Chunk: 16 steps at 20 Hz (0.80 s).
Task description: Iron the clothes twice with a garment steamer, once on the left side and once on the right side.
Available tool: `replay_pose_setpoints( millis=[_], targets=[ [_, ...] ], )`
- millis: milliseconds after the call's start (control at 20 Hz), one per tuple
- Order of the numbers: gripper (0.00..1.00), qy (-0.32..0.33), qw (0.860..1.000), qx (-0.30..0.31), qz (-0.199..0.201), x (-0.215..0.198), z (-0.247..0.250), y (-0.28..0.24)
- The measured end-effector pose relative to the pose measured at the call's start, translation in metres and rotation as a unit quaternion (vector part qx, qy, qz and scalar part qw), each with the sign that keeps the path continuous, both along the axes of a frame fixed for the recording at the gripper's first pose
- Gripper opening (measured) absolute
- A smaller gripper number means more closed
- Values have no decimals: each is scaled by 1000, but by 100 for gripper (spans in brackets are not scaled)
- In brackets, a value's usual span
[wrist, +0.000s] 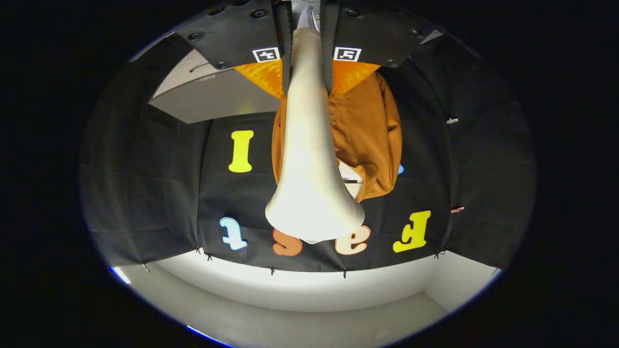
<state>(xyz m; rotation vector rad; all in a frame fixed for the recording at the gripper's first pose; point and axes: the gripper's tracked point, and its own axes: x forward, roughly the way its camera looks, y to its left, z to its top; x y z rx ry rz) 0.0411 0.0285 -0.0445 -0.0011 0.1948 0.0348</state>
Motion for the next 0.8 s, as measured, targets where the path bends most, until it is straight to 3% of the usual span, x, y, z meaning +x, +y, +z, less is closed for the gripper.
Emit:
replay_pose_setpoints(
  millis=[800],
  targets=[
    [26,0,1000,-8,5,22,-11,10]
  ],
)
